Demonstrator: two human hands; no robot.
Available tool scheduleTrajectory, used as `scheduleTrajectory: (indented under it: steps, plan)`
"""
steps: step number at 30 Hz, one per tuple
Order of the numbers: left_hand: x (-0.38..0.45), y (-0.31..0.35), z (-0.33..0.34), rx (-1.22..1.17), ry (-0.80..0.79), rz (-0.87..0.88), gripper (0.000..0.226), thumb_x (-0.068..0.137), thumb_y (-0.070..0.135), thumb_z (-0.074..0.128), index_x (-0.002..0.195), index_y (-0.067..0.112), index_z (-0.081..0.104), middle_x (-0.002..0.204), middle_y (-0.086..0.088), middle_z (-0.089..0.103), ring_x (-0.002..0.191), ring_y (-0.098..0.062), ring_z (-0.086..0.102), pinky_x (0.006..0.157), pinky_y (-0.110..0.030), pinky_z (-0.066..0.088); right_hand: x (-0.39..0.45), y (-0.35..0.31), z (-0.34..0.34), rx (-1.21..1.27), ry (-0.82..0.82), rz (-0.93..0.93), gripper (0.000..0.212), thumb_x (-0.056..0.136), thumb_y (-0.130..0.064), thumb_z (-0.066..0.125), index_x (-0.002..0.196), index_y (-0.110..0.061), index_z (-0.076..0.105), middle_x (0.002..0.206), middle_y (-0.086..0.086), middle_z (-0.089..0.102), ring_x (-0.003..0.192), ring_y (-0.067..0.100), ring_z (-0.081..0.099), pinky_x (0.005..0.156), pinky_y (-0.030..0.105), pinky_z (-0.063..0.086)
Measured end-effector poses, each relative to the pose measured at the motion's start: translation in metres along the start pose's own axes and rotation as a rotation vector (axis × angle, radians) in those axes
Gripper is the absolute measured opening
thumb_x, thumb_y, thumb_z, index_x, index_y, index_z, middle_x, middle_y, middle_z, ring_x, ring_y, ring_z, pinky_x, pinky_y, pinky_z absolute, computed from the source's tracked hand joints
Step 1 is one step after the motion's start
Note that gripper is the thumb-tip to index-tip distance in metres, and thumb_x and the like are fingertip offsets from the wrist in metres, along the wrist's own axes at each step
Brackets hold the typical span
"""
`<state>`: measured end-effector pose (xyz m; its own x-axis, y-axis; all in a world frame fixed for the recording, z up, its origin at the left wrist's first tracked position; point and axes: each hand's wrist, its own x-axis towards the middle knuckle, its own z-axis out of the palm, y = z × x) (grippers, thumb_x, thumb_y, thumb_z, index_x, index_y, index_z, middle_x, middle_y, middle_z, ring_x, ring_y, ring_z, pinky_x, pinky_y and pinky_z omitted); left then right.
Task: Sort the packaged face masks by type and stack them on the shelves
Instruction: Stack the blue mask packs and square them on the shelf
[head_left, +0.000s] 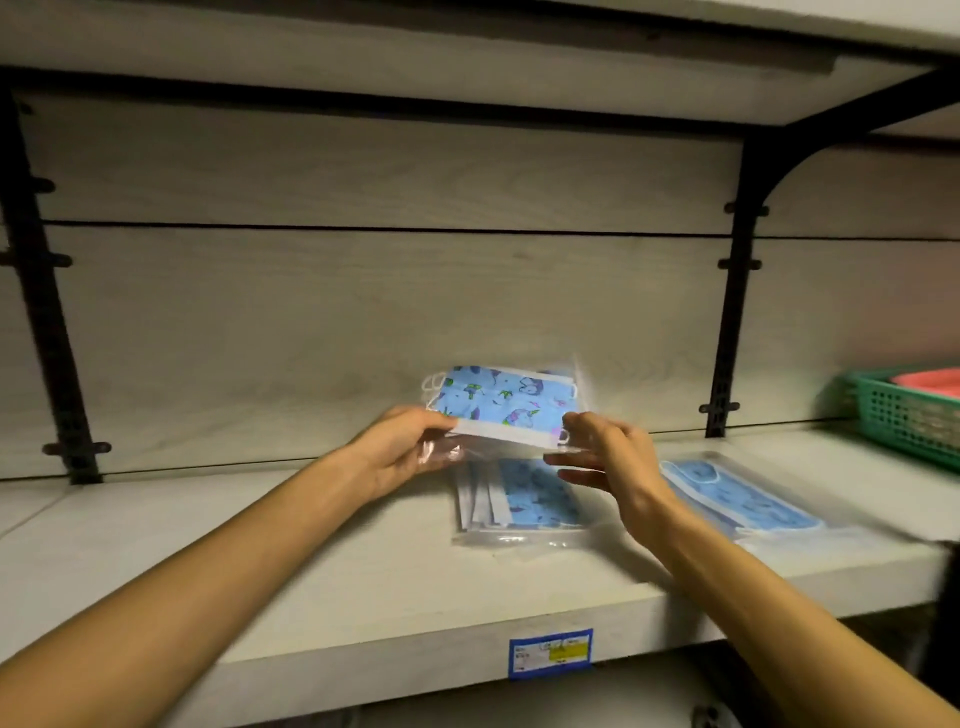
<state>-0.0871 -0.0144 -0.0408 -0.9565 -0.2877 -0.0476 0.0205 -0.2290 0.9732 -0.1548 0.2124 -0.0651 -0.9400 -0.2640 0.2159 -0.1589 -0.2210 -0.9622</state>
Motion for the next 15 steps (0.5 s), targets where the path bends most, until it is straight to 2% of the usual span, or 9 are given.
scheduleTrajectory:
  steps: [1,3,6,8,10,12,14,15]
  plan:
    - [0.002,0.003,0.000,0.068,0.012,0.008,0.027,0.095,-0.004,0.058,0.121,-0.011,0.062,0.108,-0.023,0.069,0.062,-0.019,0.072,0.058,-0.029,0.062,-0.001,-0.003,-0.007,-0.103,-0.042,-0.018,0.022,0.094,-0.025,0.064,0.091,-0.005,0.074,0.084,0.009,0.077,0.072,0.028,0.076,0.063,0.032,0.061]
    - [0.005,0.009,0.001,0.253,-0.003,0.024,0.025,0.094,0.001,0.063,0.118,-0.004,0.064,0.105,-0.018,0.069,0.068,-0.020,0.069,0.060,-0.027,0.059,-0.003,-0.007,-0.021,-0.301,-0.066,-0.106,0.036,0.094,-0.037,0.064,0.079,-0.006,0.075,0.071,0.011,0.076,0.059,0.025,0.071,0.056,0.031,0.058]
    - [0.008,0.019,0.002,0.490,-0.135,-0.009,0.007,0.093,0.004,0.064,0.097,0.010,0.063,0.080,-0.004,0.064,0.064,-0.014,0.062,0.056,-0.022,0.054,-0.002,-0.006,-0.033,-0.351,0.110,-0.255,0.053,0.090,-0.047,0.064,0.054,-0.007,0.066,0.049,0.008,0.064,0.042,0.017,0.057,0.045,0.028,0.048]
    - [0.012,0.026,0.004,0.743,-0.238,-0.025,0.009,0.094,0.005,0.062,0.091,0.013,0.060,0.075,-0.002,0.060,0.059,-0.008,0.058,0.054,-0.020,0.052,0.002,-0.006,-0.040,-0.325,0.231,-0.286,0.055,0.089,-0.048,0.062,0.049,-0.010,0.065,0.048,0.008,0.060,0.042,0.017,0.052,0.048,0.029,0.044]
    - [0.018,0.032,0.011,1.043,-0.314,-0.025,0.008,0.095,0.009,0.062,0.103,0.010,0.062,0.089,-0.007,0.062,0.066,-0.012,0.060,0.059,-0.024,0.054,0.006,-0.004,-0.044,-0.374,0.267,-0.275,0.051,0.090,-0.048,0.060,0.055,-0.012,0.071,0.050,0.005,0.062,0.046,0.018,0.054,0.054,0.034,0.048]
    - [0.026,0.032,0.021,1.274,-0.341,0.019,0.021,0.094,0.012,0.064,0.114,0.006,0.063,0.098,-0.007,0.065,0.078,-0.017,0.064,0.069,-0.034,0.060,0.010,0.001,-0.043,-0.614,0.250,-0.258,0.045,0.089,-0.051,0.059,0.065,-0.016,0.074,0.057,-0.002,0.069,0.055,0.017,0.064,0.065,0.039,0.059]
    - [0.033,0.026,0.033,1.437,-0.290,0.148,0.038,0.092,0.017,0.069,0.128,0.008,0.060,0.110,-0.006,0.068,0.093,-0.021,0.066,0.086,-0.043,0.059,0.011,0.006,-0.036,-0.873,0.208,-0.240,0.043,0.088,-0.057,0.058,0.081,-0.018,0.075,0.071,-0.005,0.073,0.069,0.018,0.069,0.074,0.041,0.060]
    - [0.036,0.021,0.037,1.497,-0.222,0.248,0.048,0.091,0.022,0.071,0.135,0.010,0.056,0.118,-0.006,0.068,0.103,-0.023,0.065,0.093,-0.042,0.056,0.012,0.008,-0.032,-0.972,0.175,-0.208,0.047,0.087,-0.062,0.057,0.092,-0.019,0.074,0.082,-0.003,0.074,0.076,0.019,0.068,0.077,0.040,0.059]
